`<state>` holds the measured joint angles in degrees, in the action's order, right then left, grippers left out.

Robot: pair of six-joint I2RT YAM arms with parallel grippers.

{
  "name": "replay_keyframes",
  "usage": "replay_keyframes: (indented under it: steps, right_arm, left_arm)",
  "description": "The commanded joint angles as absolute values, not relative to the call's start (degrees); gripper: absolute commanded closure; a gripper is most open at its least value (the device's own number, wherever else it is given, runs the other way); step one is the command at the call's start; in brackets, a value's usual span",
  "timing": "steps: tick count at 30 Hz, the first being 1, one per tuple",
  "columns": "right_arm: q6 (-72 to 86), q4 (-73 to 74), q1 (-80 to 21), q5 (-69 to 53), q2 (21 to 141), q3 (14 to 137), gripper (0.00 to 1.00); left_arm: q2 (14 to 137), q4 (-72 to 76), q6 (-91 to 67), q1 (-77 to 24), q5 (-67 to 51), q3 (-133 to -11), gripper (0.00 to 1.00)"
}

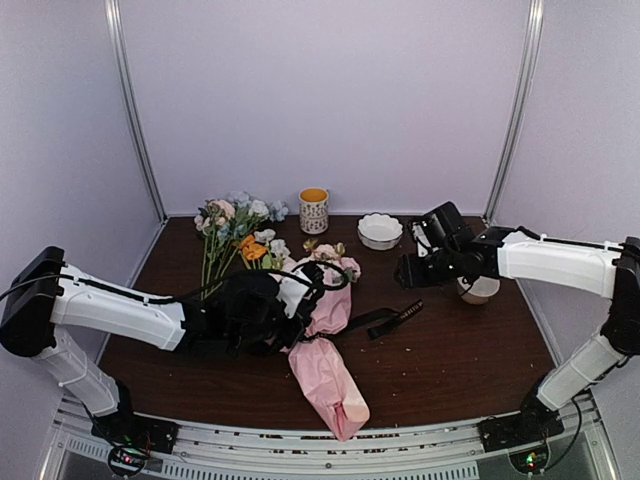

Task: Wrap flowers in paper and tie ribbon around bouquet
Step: Pass from the right arm to the left, then pick up the right side of the half-tied ribbon from the center of the board.

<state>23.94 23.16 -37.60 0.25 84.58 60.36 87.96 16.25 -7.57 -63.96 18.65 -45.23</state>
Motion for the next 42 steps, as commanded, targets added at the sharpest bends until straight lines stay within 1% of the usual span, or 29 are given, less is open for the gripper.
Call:
replay_keyframes:
  steps: [1,5,10,15,19,21,24,26,30,33,38,42]
  right_arm:
    - [20.4,38.4,-32.7,5.5,91.8,63.1,0.36]
    - [19.1,41.9,-31.3,4.9,99.9,69.4,0.33]
    - [18.6,44.2,-31.3,3.3,106.6,75.1,0.25]
    - [17.6,47.1,-31.3,0.1,111.5,76.6,0.24]
    - [16.8,49.0,-31.2,-3.0,114.8,76.8,0.27]
    - [16.3,49.9,-31.3,-4.2,116.9,77.7,0.33]
    - [15.7,51.1,-31.3,-5.8,118.7,78.3,0.44]
    - [15.6,50.2,-31.3,-7.2,117.9,77.0,0.53]
    - [16.0,48.2,-31.2,-7.4,115.2,74.1,0.82]
    - [16.4,47.3,-30.9,-5.6,113.4,72.7,0.99]
    - [17.1,46.0,-29.4,-2.9,107.3,71.0,1.0]
    - [17.2,47.9,-29.4,0.2,100.0,73.1,1.0]
  left_arm:
    - [87.7,17.7,-7.5,-63.9,18.4,-45.2,1.0]
    - [87.8,16.5,-7.5,-63.9,17.6,-45.8,1.0]
    - [88.1,16.3,-7.8,-63.9,17.8,-45.8,1.0]
    - [88.1,15.9,-7.2,-63.9,17.5,-45.9,1.0]
    - [88.5,15.4,-6.6,-63.9,17.5,-46.7,1.0]
    - [88.7,15.3,-6.4,-63.9,17.1,-46.8,1.0]
    - [88.7,15.3,-6.6,-63.9,17.7,-46.6,1.0]
    - [88.4,15.0,-6.7,-63.9,17.6,-46.6,1.0]
    - [87.9,15.3,-6.6,-63.9,18.2,-46.0,1.0]
    - [88.3,14.9,-6.3,-63.9,18.3,-46.4,1.0]
    - [88.0,14.5,-6.1,-63.9,18.0,-46.6,1.0]
    - [87.6,15.0,-5.8,-63.9,17.0,-46.3,1.0]
